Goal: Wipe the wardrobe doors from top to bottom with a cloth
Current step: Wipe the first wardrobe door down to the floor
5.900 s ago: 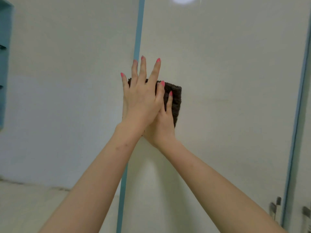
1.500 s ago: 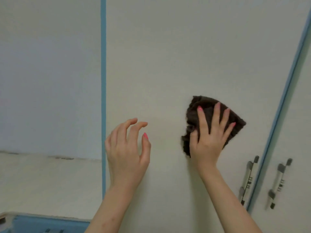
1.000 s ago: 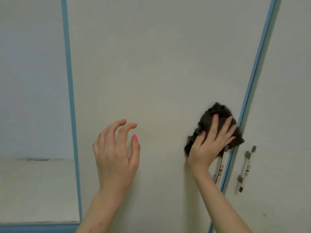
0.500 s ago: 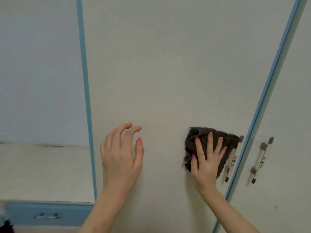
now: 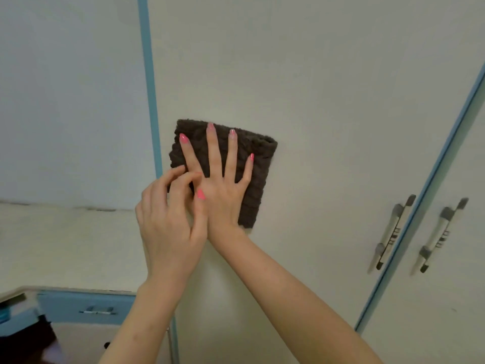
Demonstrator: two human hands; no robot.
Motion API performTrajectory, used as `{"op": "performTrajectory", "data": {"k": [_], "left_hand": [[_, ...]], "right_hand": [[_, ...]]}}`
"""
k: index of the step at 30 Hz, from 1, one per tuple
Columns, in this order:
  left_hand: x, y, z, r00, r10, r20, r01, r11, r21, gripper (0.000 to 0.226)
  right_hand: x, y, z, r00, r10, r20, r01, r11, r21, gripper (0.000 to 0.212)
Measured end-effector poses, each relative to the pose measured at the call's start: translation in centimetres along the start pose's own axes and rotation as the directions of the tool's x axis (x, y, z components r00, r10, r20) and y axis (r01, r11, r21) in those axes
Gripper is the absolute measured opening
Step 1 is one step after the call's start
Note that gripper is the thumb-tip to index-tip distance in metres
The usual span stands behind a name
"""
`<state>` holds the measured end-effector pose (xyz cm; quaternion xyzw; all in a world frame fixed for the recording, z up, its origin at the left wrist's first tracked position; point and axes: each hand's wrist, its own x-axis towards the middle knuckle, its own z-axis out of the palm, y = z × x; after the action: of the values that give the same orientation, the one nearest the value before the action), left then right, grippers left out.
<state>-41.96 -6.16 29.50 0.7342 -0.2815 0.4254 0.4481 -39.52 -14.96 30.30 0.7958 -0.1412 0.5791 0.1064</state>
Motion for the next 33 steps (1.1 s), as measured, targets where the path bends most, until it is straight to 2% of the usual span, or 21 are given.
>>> {"op": "performTrajectory", "data": {"k": [2,5,7,12,15,17,19,22,26,33], "left_hand": [[-0.1,0.0,0.4,1.0,-0.01,-0.022,0.01,1.0,-0.019,0.03],[-0.8,0.1,1.1,0.999,-0.021,-0.03,0.02,1.0,-0.025,0.028],[-1.6,-0.1,1.5,0.999,-0.039,0.003,0.039,0.999,-0.025,0.028],[-2.3,-0.4,2.5,0.996,-0.042,0.074,0.042,0.999,-0.005,0.029],[-2.5,0.0,2.5,0.998,-0.034,0.052,0.036,0.998,-0.043,0.029],[-2.8,0.4,2.5,0.999,-0.03,0.038,0.032,0.998,-0.062,0.027],[-3.3,0.8,2.8,0.999,-0.02,0.047,0.023,0.997,-0.076,0.027],[-3.7,1.5,3.4,0.996,0.015,0.083,-0.009,0.997,-0.079,0.027],[-4.0,2.1,3.7,0.993,0.035,0.111,-0.026,0.997,-0.079,0.027],[-4.9,2.3,4.1,0.989,0.039,0.14,-0.031,0.998,-0.06,0.026]], "right_hand": [[-1.7,0.0,1.0,0.998,-0.062,0.007,0.062,0.998,0.003,0.047],[-7.0,0.1,2.9,0.958,-0.268,0.105,0.273,0.961,-0.038,0.052],[-10.5,1.0,3.5,0.928,-0.35,0.13,0.36,0.931,-0.062,0.065],[-11.6,3.9,3.1,0.895,-0.439,0.074,0.439,0.898,0.024,0.075],[-10.4,7.4,1.6,0.949,-0.315,-0.012,0.315,0.949,0.026,0.055],[-9.7,10.9,0.3,0.979,-0.194,-0.057,0.192,0.981,-0.031,0.052],[-9.2,14.9,-1.0,0.988,-0.089,-0.126,0.082,0.995,-0.063,0.049],[-8.5,20.1,-2.6,0.978,0.054,-0.202,-0.057,0.998,-0.009,0.042],[-8.5,23.3,-3.7,0.976,0.081,-0.2,-0.081,0.997,0.009,0.039],[-11.0,22.9,-2.9,0.981,0.086,-0.174,-0.07,0.993,0.094,0.045]]}}
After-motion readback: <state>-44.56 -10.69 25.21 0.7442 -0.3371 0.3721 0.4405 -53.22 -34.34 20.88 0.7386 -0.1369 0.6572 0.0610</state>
